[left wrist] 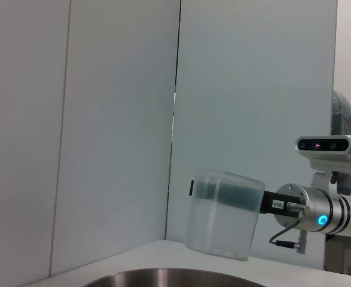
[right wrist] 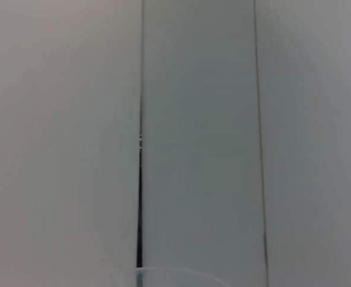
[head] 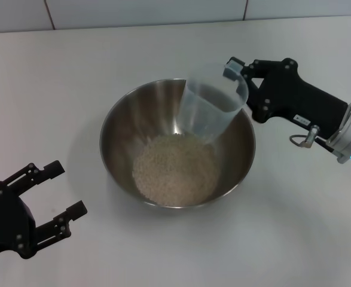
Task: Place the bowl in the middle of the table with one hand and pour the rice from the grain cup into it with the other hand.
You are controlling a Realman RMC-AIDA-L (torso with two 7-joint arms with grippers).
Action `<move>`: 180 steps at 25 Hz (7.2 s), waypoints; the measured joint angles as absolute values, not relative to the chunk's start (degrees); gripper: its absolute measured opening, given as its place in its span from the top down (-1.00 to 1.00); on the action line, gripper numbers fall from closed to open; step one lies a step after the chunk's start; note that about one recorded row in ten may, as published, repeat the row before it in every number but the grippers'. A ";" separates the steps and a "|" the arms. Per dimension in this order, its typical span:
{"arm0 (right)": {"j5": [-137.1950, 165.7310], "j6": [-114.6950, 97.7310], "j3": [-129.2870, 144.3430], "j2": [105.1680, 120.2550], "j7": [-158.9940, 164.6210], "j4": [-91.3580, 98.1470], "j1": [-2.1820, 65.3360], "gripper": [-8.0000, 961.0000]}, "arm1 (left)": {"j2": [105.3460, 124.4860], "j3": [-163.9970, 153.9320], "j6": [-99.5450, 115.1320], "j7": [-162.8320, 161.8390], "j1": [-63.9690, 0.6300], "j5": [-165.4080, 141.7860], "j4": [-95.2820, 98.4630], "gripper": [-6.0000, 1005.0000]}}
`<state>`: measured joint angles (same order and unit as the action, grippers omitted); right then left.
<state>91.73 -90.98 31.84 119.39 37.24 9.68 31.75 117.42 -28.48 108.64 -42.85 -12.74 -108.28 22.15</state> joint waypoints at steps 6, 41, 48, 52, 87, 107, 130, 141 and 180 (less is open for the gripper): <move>82.10 -92.00 31.29 119.38 36.81 12.87 26.38 0.95 | 117.42 -28.48 108.82 -42.88 -12.98 -108.28 22.15 -0.54; 70.78 -81.90 25.45 119.32 28.71 11.61 17.95 0.94 | 116.71 -28.67 110.32 -42.89 -13.47 -108.29 22.24 -0.54; 71.79 -75.79 27.23 119.29 28.65 10.37 19.01 0.94 | 116.72 -28.69 110.72 -42.89 -13.53 -108.31 22.24 -0.54; 72.18 -72.76 28.52 119.33 28.27 8.94 19.94 0.94 | 116.68 -28.81 110.74 -42.89 -13.54 -108.33 22.24 -0.54; 73.32 -66.93 30.67 119.34 26.45 5.88 22.19 0.93 | 116.63 -28.69 111.26 -42.89 -13.53 -108.63 22.24 -0.54; 74.70 -66.40 30.39 119.26 26.46 5.89 21.83 0.39 | 116.63 -28.46 111.63 -42.89 -13.53 -108.56 22.24 -0.54; 74.80 -72.08 30.40 119.12 26.47 6.65 16.88 -0.05 | 116.45 -28.48 112.23 -42.89 -13.52 -108.27 22.24 -0.54; 74.28 -89.49 26.82 118.69 32.30 9.91 11.42 -0.05 | 116.45 -28.48 112.27 -42.89 -13.29 -108.39 22.24 -0.54; 109.04 -103.30 27.69 115.54 45.97 20.50 19.77 -0.50 | 115.97 -29.12 110.02 -43.52 -15.42 -108.76 22.94 -0.54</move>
